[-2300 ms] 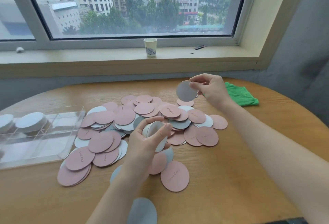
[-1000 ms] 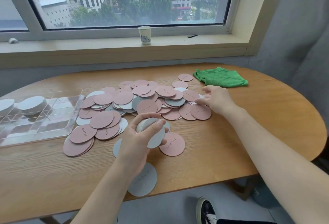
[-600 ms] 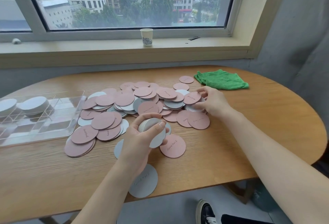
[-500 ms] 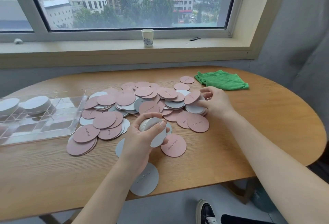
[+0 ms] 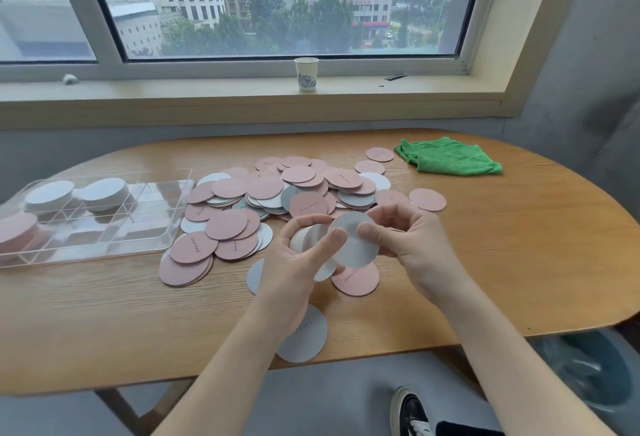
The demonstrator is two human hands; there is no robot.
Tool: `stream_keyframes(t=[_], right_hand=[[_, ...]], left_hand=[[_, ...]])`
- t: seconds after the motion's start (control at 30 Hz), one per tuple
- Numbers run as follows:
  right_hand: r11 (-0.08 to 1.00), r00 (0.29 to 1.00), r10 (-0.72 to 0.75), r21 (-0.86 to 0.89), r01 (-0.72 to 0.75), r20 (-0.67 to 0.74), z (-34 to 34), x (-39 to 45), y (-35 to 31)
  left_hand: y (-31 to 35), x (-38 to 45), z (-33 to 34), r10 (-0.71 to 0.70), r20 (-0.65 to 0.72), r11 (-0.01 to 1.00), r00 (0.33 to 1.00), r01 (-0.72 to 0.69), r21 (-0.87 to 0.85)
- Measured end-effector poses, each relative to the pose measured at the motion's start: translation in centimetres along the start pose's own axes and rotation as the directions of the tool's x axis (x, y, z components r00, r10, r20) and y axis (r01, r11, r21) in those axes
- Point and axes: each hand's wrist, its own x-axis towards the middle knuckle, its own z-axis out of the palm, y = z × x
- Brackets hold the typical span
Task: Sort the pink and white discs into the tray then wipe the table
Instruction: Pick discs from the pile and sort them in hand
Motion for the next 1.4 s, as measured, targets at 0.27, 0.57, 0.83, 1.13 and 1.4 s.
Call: stream_keyframes(t=[0.27, 0.57, 0.83, 1.13, 1.4], right_hand=[[0.982, 0.995, -0.1, -0.161, 0.1, 0.008, 2.3, -0.9, 1.5], [0.961, 0.995, -0.069, -0.272, 0.046, -0.075, -0.8, 0.8, 1.9], [0.592, 0.978, -0.086, -0.799, -0.105, -0.192, -7.2, 7.3, 2.9], [0.529, 0.991, 0.067, -0.838, -0.133, -0.115, -7.0, 10.3, 2.0], [0.53, 0.995, 0.042, -0.843, -0.095, -0.086, -6.8, 10.0, 2.2]], left_hand=[[-0.7, -0.1, 0.0, 0.049, 0.002, 0.999, 0.999, -0.049, 0.022], [-0.7, 0.2, -0.4, -0.001, 0.023, 0.995, 1.0, 0.003, -0.104], [-0.6, 0.5, -0.1, -0.03, 0.003, 0.998, 1.0, 0.03, -0.06], [-0.7, 0.9, 0.0, -0.049, 0.001, 0.998, 0.999, 0.049, -0.044], [-0.8, 1.0, 0.0, -0.056, -0.004, 0.998, 0.998, 0.056, -0.034]])
